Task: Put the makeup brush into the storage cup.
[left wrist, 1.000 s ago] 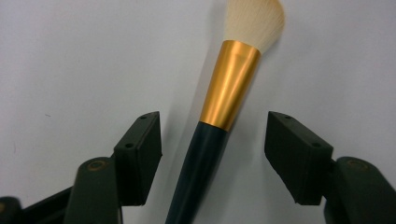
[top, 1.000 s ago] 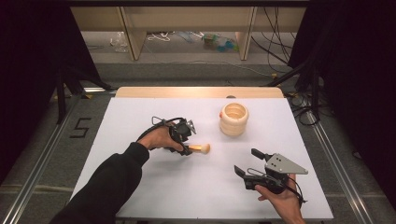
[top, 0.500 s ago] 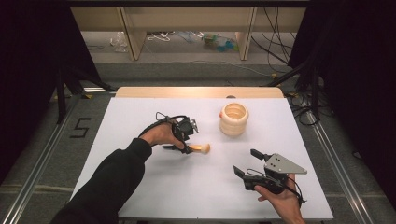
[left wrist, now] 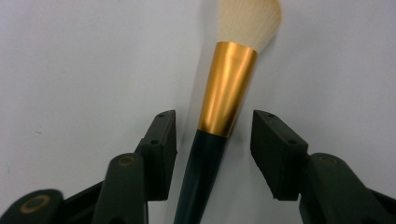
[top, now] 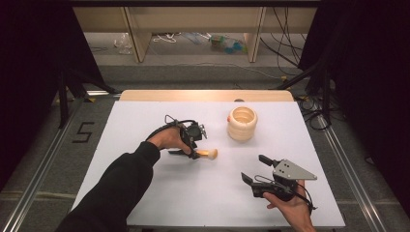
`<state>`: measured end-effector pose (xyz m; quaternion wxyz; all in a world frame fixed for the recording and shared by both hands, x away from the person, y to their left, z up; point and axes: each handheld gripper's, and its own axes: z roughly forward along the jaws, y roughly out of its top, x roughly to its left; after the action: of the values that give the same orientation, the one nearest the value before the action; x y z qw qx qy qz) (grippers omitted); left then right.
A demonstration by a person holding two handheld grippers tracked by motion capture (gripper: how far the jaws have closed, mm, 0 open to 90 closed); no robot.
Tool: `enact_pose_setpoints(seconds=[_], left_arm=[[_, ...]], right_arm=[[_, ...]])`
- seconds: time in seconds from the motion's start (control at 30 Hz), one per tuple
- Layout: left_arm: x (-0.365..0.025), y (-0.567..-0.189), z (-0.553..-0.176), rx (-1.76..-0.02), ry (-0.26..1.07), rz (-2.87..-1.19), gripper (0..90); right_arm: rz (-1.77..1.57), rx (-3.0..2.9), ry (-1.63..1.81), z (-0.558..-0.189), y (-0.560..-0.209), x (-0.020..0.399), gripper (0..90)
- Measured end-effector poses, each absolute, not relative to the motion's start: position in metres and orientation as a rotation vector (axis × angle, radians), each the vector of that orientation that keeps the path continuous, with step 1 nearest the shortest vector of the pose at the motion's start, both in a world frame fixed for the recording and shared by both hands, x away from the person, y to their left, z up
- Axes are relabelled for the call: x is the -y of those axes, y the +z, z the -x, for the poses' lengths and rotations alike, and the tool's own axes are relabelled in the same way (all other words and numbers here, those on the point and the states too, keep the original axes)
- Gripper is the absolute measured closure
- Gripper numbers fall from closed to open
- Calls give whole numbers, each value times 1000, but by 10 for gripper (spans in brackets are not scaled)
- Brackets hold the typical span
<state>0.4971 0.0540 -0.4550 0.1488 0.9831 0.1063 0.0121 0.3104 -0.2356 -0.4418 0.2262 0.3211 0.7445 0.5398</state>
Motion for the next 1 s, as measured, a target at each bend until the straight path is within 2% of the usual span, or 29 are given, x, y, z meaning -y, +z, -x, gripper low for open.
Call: enact_pose_setpoints(seconds=[0.3, 0.77, 1.0], left_arm=[[-53, -459, -499, -302, 28, -2862, 581], [-49, -457, -498, -215, 24, -2909, 733], [-49, -457, -500, -292, 10, -2904, 743]], right_arm=[[-872, -2071, 1457, -310, -441, 237, 158], [-875, -2068, 1509, -310, -443, 233, 159], [-870, -2078, 1478, -309, -442, 234, 159]])
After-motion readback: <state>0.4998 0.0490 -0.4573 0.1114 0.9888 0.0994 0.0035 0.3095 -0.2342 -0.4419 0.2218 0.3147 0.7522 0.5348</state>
